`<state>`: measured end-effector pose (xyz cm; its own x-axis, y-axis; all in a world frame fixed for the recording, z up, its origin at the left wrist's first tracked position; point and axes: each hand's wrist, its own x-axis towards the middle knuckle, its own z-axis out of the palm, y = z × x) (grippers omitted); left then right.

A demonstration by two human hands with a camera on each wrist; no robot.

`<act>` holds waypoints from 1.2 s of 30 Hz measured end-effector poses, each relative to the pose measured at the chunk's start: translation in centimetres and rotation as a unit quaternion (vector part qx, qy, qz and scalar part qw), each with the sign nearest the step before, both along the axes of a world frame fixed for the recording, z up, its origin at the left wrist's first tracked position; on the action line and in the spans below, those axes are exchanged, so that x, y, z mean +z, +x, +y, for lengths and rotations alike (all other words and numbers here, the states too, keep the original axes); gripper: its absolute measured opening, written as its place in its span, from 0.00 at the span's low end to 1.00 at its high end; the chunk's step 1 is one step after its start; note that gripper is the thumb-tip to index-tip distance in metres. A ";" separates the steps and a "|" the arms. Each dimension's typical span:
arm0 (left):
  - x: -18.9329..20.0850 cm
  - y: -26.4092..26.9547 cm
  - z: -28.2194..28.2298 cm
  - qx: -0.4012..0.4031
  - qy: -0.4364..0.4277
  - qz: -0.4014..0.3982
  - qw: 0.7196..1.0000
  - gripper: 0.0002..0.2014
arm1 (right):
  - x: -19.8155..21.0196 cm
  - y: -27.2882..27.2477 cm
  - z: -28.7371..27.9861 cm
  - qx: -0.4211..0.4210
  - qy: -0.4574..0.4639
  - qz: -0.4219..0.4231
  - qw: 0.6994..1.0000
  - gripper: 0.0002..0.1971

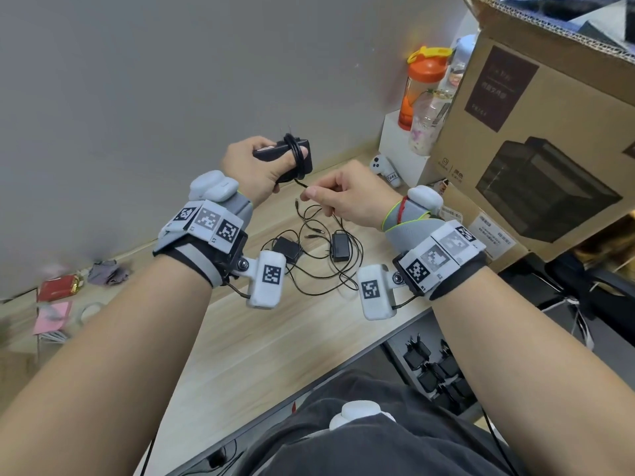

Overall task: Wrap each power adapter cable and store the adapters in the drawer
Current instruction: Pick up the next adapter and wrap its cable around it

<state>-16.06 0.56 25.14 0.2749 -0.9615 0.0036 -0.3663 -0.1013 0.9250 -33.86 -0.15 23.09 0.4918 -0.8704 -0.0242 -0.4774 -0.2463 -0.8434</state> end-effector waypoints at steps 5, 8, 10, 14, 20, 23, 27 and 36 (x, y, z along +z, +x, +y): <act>-0.3 0.0 0.5 -0.028 0.039 -0.088 0.995 0.17 | 0.6 0.2 -0.4 -0.049 0.003 -0.085 0.995 0.08; -0.3 -0.4 0.8 -0.047 0.060 -0.094 0.993 0.14 | 0.7 0.1 -0.8 -0.070 0.029 -0.173 0.982 0.05; -0.4 -0.6 1.0 -0.053 0.067 -0.088 0.992 0.15 | 0.7 0.1 -1.0 -0.075 0.042 -0.206 0.975 0.06; -0.3 -0.8 1.3 -0.068 0.063 -0.059 0.994 0.16 | 0.8 -0.1 -1.1 -0.085 0.067 -0.269 0.957 0.10; 0.1 -1.3 1.6 -0.123 0.059 0.005 0.991 0.13 | 0.8 0.2 -1.0 -0.134 0.085 -0.324 0.933 0.13; -0.3 -1.3 1.2 -0.118 0.062 0.052 0.990 0.14 | 0.8 0.3 -0.7 -0.146 0.084 -0.307 0.937 0.11; -0.6 -1.4 0.7 -0.076 0.071 0.106 0.989 0.17 | 0.8 0.5 -0.2 -0.134 0.090 -0.267 0.950 0.14; 0.2 -2.5 0.4 -0.045 0.095 0.146 0.984 0.12 | 0.1 0.6 -0.8 -0.177 0.129 -0.183 0.958 0.21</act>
